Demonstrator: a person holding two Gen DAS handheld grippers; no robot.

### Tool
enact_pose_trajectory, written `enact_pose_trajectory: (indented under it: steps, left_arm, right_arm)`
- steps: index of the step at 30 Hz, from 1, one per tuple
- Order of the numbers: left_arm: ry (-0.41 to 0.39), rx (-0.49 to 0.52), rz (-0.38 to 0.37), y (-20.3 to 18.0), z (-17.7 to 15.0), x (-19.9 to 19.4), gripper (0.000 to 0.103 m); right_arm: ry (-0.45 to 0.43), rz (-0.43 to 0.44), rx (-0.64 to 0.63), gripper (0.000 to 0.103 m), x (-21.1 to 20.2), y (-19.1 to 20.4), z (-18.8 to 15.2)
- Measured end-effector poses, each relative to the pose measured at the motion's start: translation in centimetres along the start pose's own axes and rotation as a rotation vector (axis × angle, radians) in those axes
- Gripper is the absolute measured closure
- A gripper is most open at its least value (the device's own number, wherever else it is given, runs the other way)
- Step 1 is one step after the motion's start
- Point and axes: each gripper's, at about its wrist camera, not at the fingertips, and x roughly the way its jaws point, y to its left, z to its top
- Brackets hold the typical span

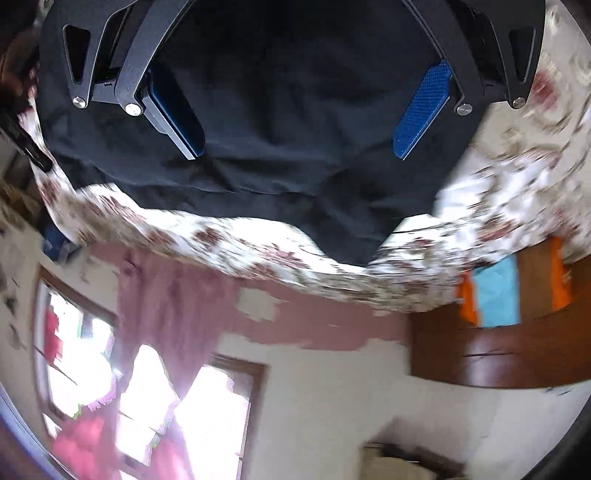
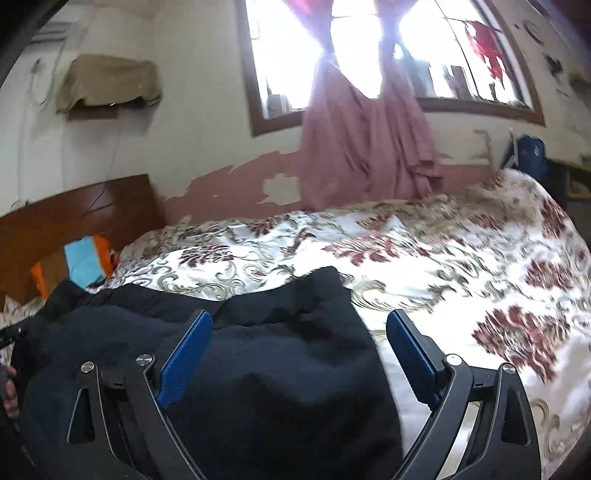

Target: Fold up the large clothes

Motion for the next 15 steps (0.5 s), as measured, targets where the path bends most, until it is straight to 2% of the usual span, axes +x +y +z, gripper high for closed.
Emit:
enact_pose_trajectory:
  steps: [1, 4, 8, 10, 15]
  left_arm:
    - [-0.005, -0.028, 0.069, 0.7, -0.1, -0.4, 0.0]
    - [0.005, -0.081, 0.196, 2.6, -0.6, -1.0, 0.0]
    - [0.062, -0.12, 0.259, 4.9, -1.4, -0.3, 0.0]
    - [0.088, -0.14, 0.251, 6.2, -1.9, -0.1, 0.0]
    - [0.18, -0.221, 0.106, 9.4, -2.3, 1.3, 0.0]
  right_arm:
    - [0.021, -0.003, 0.017, 0.01, 0.1, -0.5, 0.0]
    - [0.081, 0.003, 0.051, 0.01, 0.8, -1.6, -0.5]
    - [0.181, 0.031, 0.077, 0.01, 2.5, -2.5, -1.4]
    - [0.227, 0.051, 0.094, 0.01, 3.5, -3.0, -1.8]
    - [0.314, 0.105, 0.146, 0.01, 5.6, -4.0, -2.6]
